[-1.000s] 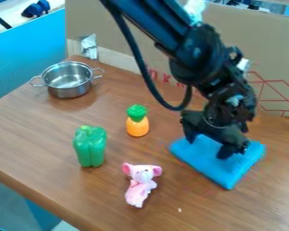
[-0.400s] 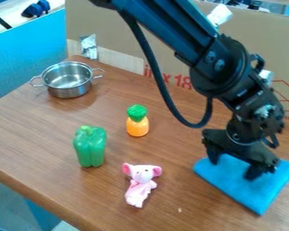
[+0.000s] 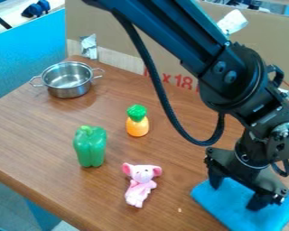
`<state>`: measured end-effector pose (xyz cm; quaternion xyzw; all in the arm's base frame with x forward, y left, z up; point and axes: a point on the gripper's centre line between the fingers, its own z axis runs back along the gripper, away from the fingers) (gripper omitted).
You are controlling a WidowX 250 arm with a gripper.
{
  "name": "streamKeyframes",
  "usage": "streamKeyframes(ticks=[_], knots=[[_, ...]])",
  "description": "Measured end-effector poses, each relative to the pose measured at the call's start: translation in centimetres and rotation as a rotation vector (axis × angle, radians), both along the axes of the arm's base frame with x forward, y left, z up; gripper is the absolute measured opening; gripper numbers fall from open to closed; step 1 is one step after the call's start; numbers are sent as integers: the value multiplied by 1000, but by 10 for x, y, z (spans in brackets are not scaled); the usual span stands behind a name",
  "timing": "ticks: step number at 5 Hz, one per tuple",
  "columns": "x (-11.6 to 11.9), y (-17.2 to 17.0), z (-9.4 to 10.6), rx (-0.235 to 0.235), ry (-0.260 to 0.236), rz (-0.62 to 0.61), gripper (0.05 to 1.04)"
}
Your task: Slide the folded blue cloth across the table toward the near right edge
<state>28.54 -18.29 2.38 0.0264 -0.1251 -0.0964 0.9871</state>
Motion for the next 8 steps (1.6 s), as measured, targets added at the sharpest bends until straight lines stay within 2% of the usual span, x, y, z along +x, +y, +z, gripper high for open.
streamKeyframes(ticks=[1,2,3,4,5,6,7,8], knots=[[-9,12,2,-5,72,-47,1001],[-14,22,1,-31,106,-89,1001],[-17,24,2,-85,107,-106,1002],[-23,24,4,-86,94,-133,1001],[-23,26,18,-71,41,-205,1001],[-22,30,56,-26,-32,-288,1001],[-19,40,78,18,-76,-316,1001],[-20,68,83,-12,6,-325,1001]])
